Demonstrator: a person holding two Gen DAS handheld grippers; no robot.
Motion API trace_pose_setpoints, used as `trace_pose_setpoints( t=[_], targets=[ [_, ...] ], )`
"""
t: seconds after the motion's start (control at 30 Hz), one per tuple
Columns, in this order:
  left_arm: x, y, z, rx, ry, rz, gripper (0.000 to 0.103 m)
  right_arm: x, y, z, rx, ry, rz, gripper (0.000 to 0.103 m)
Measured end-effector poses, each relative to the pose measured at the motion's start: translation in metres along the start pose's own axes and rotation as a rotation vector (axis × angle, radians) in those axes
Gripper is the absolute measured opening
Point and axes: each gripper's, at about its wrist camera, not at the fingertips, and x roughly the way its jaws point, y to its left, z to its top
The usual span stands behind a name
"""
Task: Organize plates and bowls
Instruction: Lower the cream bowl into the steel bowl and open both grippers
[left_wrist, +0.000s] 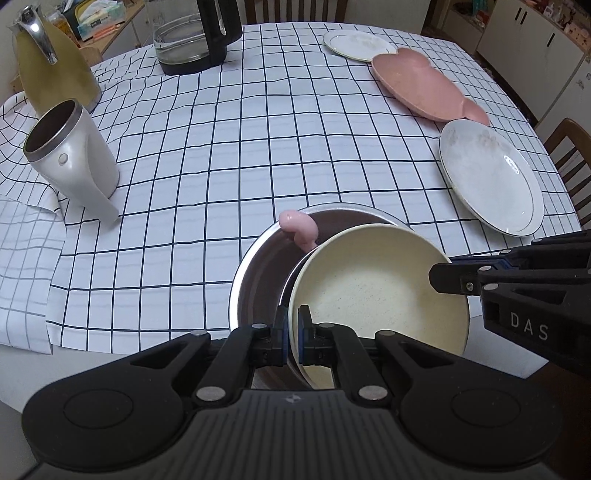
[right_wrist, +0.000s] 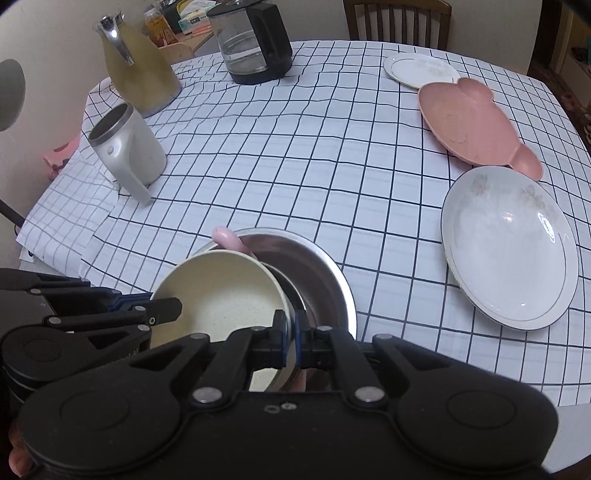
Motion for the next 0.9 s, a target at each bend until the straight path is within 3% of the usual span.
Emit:
trace_pose_setpoints(
  t=[0.53,0.9],
  targets=[
    [0.009,0.001,-0.007,0.008,0.006,0.008,0.004,0.01,0.008,-0.003,-0.055,-0.012,-0.039,0.008],
    [-0.001,0.002,-0.006,0.003,-0.026,0.01,0.004,0.003,0.003,-0.004,-0.03,-0.033,-0.023,0.024]
  ],
)
